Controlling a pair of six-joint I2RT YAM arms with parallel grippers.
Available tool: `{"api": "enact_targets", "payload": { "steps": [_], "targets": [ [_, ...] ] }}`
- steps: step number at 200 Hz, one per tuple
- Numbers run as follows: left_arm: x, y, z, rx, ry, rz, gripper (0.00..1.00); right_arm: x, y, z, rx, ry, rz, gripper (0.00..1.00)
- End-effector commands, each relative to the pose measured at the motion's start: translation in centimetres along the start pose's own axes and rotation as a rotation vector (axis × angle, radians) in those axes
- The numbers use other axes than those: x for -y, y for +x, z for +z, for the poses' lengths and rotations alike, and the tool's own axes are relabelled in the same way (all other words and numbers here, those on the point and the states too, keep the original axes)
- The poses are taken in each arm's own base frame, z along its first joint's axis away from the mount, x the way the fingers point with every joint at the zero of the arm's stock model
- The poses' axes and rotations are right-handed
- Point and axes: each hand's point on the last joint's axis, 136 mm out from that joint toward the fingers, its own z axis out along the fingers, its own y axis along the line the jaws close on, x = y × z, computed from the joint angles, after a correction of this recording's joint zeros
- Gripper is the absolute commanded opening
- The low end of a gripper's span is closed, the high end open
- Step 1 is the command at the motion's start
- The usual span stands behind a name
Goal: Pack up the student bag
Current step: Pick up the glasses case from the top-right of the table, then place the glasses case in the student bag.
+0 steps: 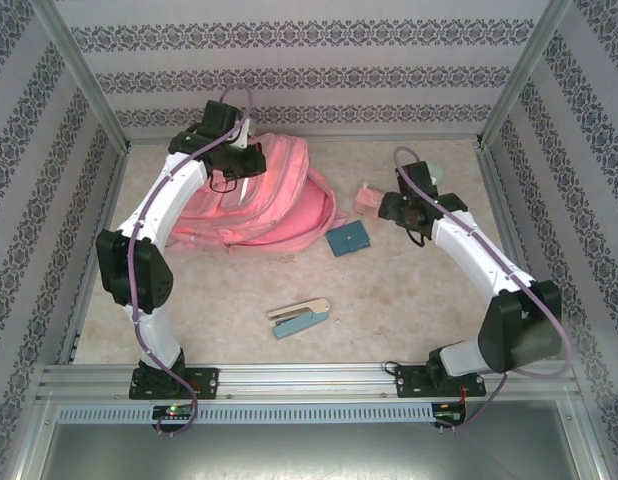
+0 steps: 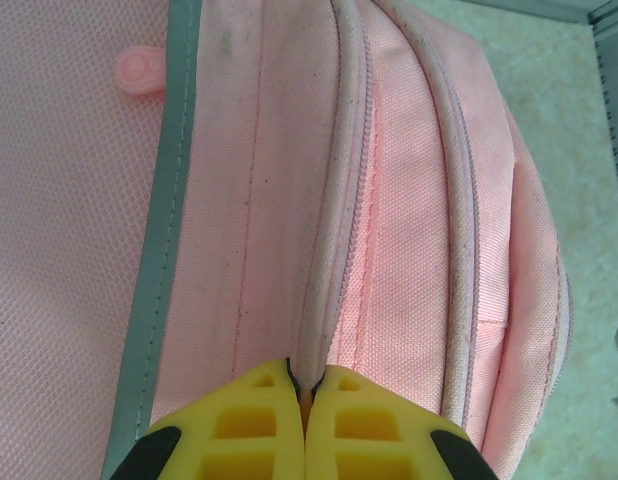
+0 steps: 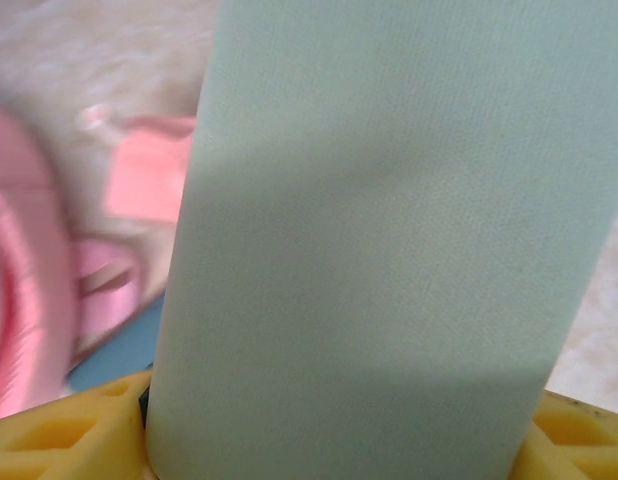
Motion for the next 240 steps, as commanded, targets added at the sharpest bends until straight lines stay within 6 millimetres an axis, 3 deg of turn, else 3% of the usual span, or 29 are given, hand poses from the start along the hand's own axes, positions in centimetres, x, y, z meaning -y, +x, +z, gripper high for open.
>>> {"api": "enact_targets", "payload": {
  "steps": [1,38,68,93,129,169,196,217,240],
  "targets": [
    [2.7,-4.4,-5.3,0.158,0.123,-0.03,0.0,-3.4,0.9,-0.8,-0.003,-0.069,-0.067,0.68],
    [2.7,-6.0,-6.9,0.194,0.19,-0.086,0.0,-11.5,2.5,-0.5,-0.029,-0.218,-0.132,0.69],
    [2.6,-6.7,-7.9,0.213,0.247,-0.133,0.0,-17.9,3.9,0.8,-0.071,-0.296,-0.182,0.68],
    [2.8,-7.0,-8.3,0.215,0.288,-0.156,0.0,-21.5,5.0,2.6,-0.105,-0.324,-0.175,0.68],
    [3.1,-7.2,-8.4,0.214,0.312,-0.173,0.0,-24.2,6.2,6.5,-0.178,-0.343,-0.081,0.67],
    [3.1,-7.0,-8.1,0.207,0.323,-0.188,0.0,-26.5,7.1,9.5,-0.216,-0.346,-0.083,0.68],
    [3.0,-6.8,-7.8,0.203,0.334,-0.199,0.0,-27.8,7.3,10.8,-0.233,-0.355,-0.1,0.69],
    [3.0,-6.8,-7.8,0.202,0.336,-0.199,0.0,-28.0,8.1,12.2,-0.283,-0.336,-0.122,0.77],
    [2.9,-6.6,-7.9,0.198,0.323,-0.188,0.0,-27.6,7.4,11.9,-0.256,-0.351,-0.117,0.82]
  ]
}}
